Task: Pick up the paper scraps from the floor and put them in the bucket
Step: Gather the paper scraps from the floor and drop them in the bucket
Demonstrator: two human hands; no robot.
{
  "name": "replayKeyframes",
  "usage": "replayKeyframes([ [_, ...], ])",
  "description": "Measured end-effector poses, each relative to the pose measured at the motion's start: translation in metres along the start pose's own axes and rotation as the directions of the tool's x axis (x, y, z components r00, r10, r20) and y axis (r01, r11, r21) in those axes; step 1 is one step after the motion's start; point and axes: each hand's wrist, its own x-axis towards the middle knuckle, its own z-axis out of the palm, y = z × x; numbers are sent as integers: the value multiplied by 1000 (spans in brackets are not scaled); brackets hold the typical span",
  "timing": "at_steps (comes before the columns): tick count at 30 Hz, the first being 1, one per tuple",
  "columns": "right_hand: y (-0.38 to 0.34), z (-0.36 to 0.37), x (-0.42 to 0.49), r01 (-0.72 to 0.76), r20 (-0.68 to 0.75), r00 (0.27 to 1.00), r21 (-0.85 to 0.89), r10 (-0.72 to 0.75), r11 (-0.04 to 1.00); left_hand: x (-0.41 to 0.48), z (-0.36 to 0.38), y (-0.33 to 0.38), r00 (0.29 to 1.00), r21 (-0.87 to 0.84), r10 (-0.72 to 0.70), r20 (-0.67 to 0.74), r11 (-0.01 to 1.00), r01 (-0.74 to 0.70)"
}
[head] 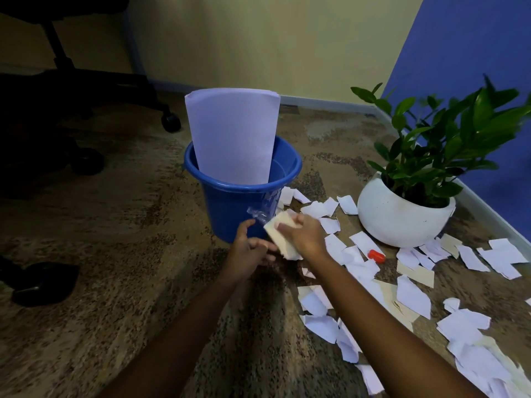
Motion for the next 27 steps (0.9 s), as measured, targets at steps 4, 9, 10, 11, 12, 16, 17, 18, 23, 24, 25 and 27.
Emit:
replayKeyframes([
  [4,-39,-18,-12,389,-379,835,-104,-398,915,-6,-1,-2,996,248,78,-43,967,-65],
  [9,-85,-25,-17,651,-371,499,-437,-783,621,-14,-6,-23,997,593,-18,79,805,-32],
  [10,-94,-24,-14,647,-297,486,-510,-822,567,-16,-5,-26,993,631,-50,105,775,-27],
  [11,-101,-21,-9,637,-204,500,-571,-842,517,-17,-4,-30,989,658,-80,124,752,-22],
  [12,-107,-19,-3,633,-107,536,-605,-837,483,-19,-3,-33,984,679,-109,140,734,-15],
  [16,-113,-10,11,624,216,718,-621,-662,474,-24,5,-39,966,724,-200,162,690,21],
  [17,-111,-10,12,621,257,740,-618,-622,483,-26,8,-40,965,730,-207,160,683,26],
  [18,-108,-11,13,623,274,749,-602,-603,500,-27,11,-41,964,734,-211,161,679,26],
  [23,-69,-33,1,651,176,720,-505,-672,566,-37,27,-50,954,753,-216,207,658,-15],
  [24,-53,-40,-3,645,157,724,-498,-671,580,-38,31,-51,952,753,-214,218,658,-24],
  [25,-34,-46,-8,628,155,740,-507,-654,590,-40,34,-52,951,752,-210,227,658,-35],
  [27,8,-59,-16,566,234,808,-562,-541,603,-41,39,-53,948,747,-196,249,662,-59],
])
